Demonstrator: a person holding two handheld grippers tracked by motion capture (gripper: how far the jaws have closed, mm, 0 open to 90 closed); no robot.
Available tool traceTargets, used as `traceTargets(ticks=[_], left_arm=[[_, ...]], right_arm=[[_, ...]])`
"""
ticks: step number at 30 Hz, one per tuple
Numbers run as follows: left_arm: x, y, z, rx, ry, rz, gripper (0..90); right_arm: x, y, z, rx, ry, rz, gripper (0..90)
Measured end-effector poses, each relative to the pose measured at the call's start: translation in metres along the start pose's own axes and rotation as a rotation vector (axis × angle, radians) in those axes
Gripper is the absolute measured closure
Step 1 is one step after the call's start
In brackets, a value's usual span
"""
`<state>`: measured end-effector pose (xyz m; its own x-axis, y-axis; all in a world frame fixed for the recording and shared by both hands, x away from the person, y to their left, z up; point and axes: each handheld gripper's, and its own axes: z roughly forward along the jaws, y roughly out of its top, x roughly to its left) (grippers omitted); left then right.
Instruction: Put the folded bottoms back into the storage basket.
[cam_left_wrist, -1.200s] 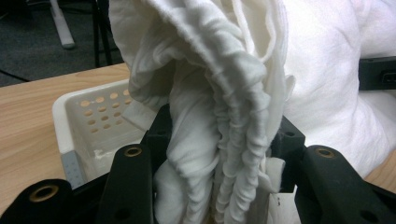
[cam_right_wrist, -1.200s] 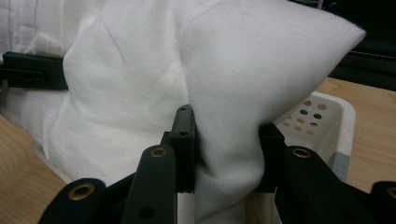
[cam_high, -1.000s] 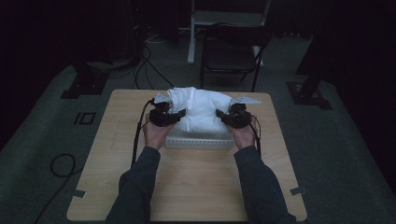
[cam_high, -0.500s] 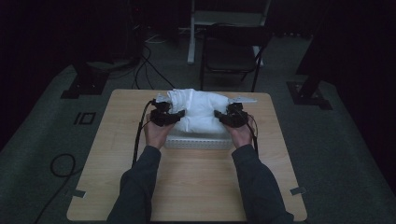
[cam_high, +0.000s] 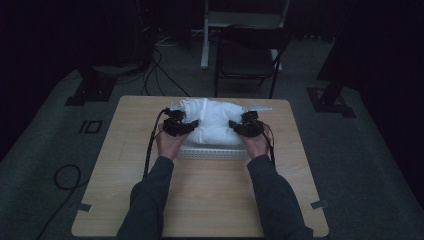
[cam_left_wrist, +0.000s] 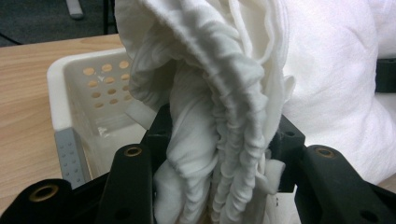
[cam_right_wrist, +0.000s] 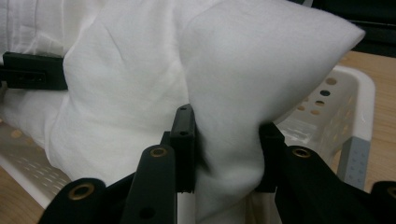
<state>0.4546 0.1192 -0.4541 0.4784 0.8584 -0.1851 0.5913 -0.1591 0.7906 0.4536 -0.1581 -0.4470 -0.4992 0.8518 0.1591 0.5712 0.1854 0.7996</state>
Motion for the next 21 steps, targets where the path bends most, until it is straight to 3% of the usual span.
traceTargets(ticks=[21], left_arm=[[0.002, -0.02, 0.017, 0.073, 0.01, -0.04, 54.0]], right_arm=[[-0.002, -0.017, 0.017, 0.078, -0.013, 0.014, 68.5]])
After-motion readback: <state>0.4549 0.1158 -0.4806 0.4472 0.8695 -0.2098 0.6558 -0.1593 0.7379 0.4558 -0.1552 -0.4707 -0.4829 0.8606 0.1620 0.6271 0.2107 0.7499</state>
